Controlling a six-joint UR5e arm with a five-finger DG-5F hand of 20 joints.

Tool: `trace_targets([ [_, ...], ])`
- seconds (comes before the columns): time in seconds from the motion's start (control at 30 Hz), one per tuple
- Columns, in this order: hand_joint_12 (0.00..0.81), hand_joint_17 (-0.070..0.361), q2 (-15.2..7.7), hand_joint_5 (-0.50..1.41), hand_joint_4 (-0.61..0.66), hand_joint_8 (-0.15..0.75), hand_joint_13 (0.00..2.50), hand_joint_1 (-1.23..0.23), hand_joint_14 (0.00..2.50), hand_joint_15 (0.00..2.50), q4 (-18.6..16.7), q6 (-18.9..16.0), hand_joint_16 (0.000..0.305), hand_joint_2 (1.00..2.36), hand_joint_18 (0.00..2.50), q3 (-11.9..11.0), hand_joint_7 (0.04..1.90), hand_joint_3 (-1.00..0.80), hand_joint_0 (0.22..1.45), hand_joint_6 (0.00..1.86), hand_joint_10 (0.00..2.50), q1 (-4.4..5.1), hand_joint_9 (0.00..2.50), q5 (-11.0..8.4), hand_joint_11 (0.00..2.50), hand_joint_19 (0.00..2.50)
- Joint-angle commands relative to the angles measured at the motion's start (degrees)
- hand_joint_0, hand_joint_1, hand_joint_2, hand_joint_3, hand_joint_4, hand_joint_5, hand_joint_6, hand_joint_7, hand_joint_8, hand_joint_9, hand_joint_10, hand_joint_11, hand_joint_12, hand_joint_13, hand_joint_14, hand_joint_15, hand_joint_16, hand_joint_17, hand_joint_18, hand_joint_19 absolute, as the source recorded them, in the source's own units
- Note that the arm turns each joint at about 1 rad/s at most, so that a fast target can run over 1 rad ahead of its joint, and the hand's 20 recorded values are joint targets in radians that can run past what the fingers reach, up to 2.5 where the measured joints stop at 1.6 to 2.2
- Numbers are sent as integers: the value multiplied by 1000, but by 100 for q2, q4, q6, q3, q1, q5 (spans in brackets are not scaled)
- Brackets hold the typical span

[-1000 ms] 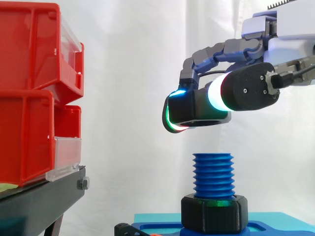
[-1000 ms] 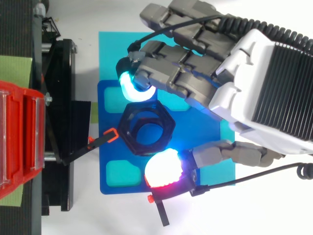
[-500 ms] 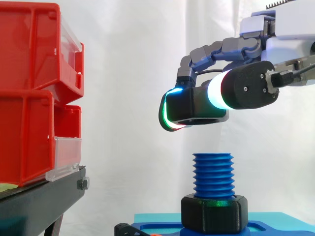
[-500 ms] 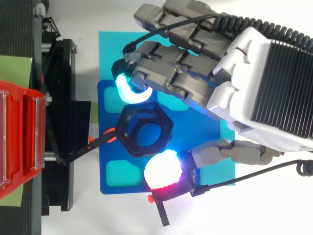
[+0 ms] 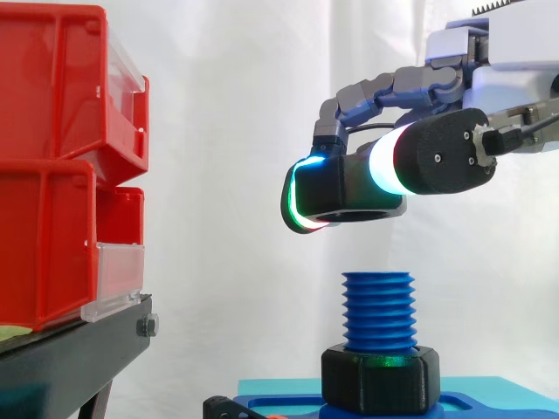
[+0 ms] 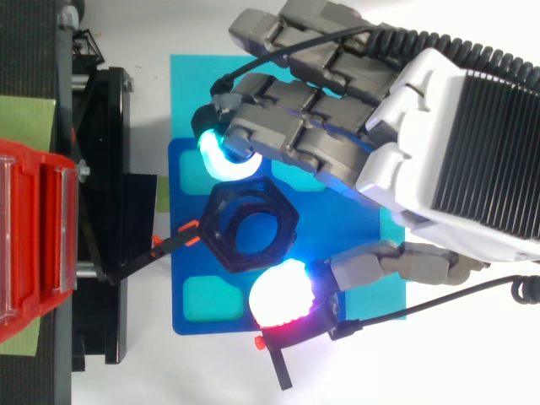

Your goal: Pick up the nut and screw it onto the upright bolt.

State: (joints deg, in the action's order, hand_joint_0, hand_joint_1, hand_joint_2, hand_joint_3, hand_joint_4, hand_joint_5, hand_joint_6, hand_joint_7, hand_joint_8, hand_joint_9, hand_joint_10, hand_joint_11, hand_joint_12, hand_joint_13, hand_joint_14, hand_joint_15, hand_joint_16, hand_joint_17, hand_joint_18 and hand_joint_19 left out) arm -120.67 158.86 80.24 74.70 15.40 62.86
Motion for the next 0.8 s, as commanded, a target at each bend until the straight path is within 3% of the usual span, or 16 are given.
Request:
trace_targets([
  [0.0,368,104,-9,-171,313,320,474,-532,0,0,-5,0,46,1000,415,1,1266,-500,534,542,5,7,530,42,170,22],
  [0.2,367,103,-106,-171,308,318,481,-530,0,0,39,-17,46,1000,425,1,1265,-500,535,542,5,16,533,77,165,35],
  [0.3,367,103,-211,-171,306,317,489,-530,1,0,13,-26,46,1000,430,1,1261,-500,534,542,5,-2,533,183,170,35],
  [0.77,365,104,-211,-172,312,320,506,-529,0,0,-22,-79,46,1000,475,1,1265,-500,533,542,5,-2,546,279,166,56],
])
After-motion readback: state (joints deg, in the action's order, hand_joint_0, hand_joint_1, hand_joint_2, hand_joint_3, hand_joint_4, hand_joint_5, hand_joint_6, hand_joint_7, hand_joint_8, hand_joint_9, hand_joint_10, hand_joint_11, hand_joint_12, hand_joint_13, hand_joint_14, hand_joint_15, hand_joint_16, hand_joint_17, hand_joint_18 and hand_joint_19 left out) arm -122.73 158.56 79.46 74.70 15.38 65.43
